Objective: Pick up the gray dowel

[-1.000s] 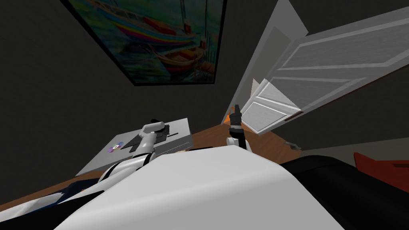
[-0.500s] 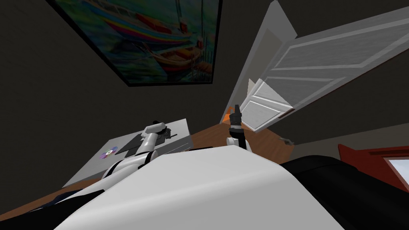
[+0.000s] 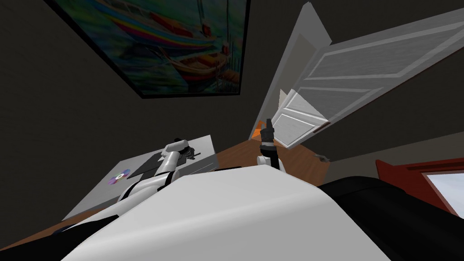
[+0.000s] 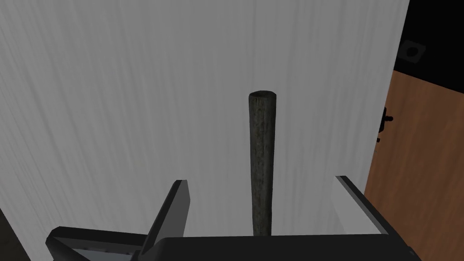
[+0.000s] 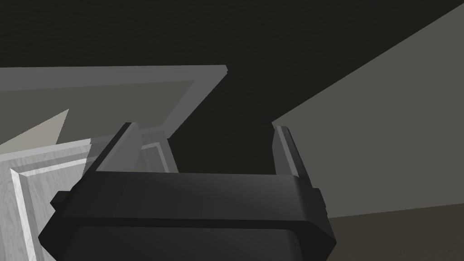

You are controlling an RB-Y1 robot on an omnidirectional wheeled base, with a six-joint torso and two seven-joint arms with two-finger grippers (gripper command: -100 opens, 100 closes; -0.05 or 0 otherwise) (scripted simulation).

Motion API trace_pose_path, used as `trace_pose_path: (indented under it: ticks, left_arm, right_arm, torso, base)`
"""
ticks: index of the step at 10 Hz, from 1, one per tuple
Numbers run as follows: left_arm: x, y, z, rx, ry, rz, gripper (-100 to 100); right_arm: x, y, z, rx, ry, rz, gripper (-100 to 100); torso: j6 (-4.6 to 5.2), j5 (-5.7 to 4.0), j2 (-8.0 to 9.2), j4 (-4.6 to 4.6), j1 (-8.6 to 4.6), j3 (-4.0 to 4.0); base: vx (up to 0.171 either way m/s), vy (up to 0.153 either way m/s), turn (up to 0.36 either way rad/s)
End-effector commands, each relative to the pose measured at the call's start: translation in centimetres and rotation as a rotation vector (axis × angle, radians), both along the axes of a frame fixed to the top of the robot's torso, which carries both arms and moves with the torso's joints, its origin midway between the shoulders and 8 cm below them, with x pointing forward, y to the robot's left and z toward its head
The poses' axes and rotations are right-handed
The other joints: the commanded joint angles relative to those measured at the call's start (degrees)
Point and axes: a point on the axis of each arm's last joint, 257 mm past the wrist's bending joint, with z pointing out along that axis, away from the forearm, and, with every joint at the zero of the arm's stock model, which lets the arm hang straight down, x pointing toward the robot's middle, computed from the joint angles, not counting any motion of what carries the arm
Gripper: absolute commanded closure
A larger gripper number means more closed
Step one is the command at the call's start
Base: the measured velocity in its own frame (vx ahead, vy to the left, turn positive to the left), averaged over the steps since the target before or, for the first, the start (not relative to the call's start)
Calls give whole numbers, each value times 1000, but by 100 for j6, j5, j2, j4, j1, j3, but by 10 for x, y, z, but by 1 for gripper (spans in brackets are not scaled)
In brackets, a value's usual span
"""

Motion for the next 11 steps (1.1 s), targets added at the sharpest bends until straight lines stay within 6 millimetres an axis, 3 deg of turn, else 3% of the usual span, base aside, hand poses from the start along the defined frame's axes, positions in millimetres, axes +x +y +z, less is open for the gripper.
trace_pose_path:
  ticks: [1, 4, 5, 6, 10, 11]
  left_arm:
    - [-3, -3, -10, 0, -1, 0, -100]
    - [-7, -8, -24, 0, -1, 1, -100]
    - [-7, -7, -21, -1, 0, 1, -100]
    - [-7, -7, -22, 0, -1, 1, 100]
    - [-8, -7, -22, -1, 0, 1, 100]
    - [-8, -7, -22, -1, 0, 1, 0]
  right_arm:
    - [0, 0, 0, 0, 0, 0, 0]
    - [0, 0, 0, 0, 0, 0, 0]
    - [0, 0, 0, 0, 0, 0, 0]
    - [0, 0, 0, 0, 0, 0, 0]
    - [0, 0, 0, 0, 0, 0, 0]
    - [0, 0, 0, 0, 0, 0, 0]
  torso:
    - [0, 0, 0, 0, 0, 0]
    - [0, 2, -9, -2, 9, -5]
    - [0, 2, -9, -2, 8, -5]
    - [0, 1, -5, -1, 3, -3]
    - [2, 2, -4, 0, 4, -2]
    - [2, 2, -4, 0, 4, -2]
  base:
    - [14, 12, -5]
    - [26, 24, -6]
    - [10, 8, -1]
    - [0, 0, 0]
    - [0, 0, 0]
    - [0, 0, 0]
